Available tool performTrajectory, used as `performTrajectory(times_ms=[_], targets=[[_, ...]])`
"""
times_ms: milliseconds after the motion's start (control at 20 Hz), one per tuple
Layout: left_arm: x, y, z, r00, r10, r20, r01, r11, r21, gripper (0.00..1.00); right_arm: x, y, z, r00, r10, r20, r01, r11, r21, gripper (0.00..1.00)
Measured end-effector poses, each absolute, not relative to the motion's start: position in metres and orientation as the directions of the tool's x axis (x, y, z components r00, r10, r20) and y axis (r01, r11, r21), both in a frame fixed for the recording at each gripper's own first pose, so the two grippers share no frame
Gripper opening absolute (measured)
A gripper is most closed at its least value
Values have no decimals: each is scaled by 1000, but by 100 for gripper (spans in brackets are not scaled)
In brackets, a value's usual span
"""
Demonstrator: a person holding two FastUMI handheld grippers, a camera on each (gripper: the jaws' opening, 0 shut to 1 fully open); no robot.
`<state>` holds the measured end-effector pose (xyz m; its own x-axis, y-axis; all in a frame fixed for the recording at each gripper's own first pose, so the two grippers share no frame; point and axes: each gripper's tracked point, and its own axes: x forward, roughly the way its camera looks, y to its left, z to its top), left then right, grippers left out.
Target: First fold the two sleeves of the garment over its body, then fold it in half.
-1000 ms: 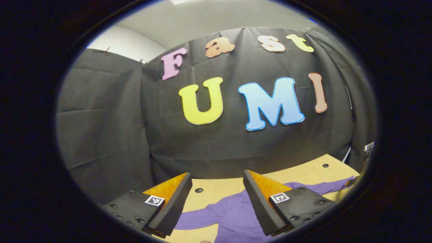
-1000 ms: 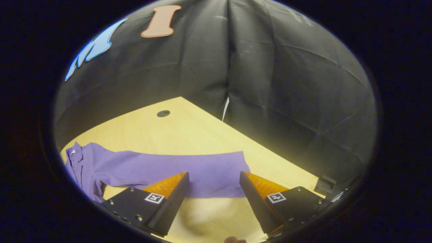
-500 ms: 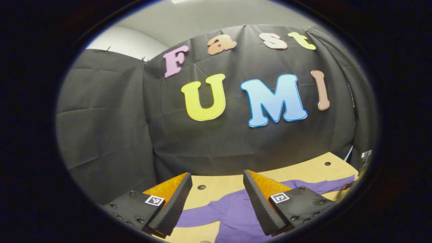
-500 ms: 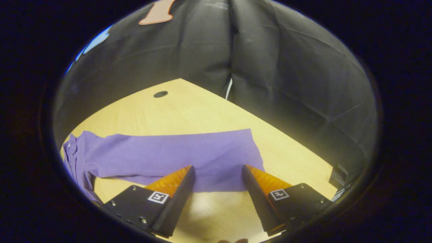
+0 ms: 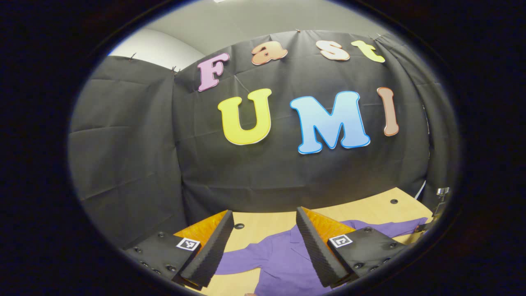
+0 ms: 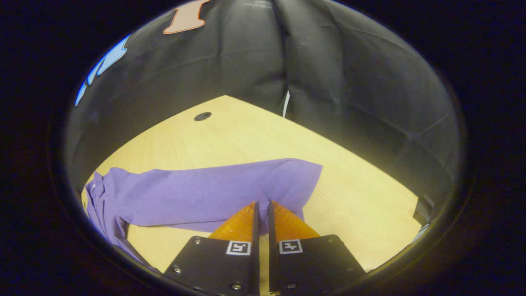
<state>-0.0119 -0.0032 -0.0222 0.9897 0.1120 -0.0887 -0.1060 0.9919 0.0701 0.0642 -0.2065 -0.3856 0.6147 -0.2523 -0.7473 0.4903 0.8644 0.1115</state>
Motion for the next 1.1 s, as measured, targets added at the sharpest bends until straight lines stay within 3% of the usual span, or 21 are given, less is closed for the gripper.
performTrajectory(times_ms=[250,350,550,800,1100], targets=[[-17,7,-28,987,125,-98,-120,991,59,100,65,-209,-376,559,-242,-794,546,827,133,11],[-18,8,-32,987,123,-105,-118,991,54,100,64,-208,-382,547,-238,-802,543,831,123,2],[-18,10,-32,988,116,-102,-111,992,54,100,64,-207,-375,552,-240,-799,556,819,138,1],[-19,17,-33,990,106,-97,-100,993,64,100,86,-174,-337,633,-194,-750,534,810,241,1],[-18,33,-40,989,106,-106,-102,994,48,100,124,-82,-288,735,-77,-673,355,890,286,1]])
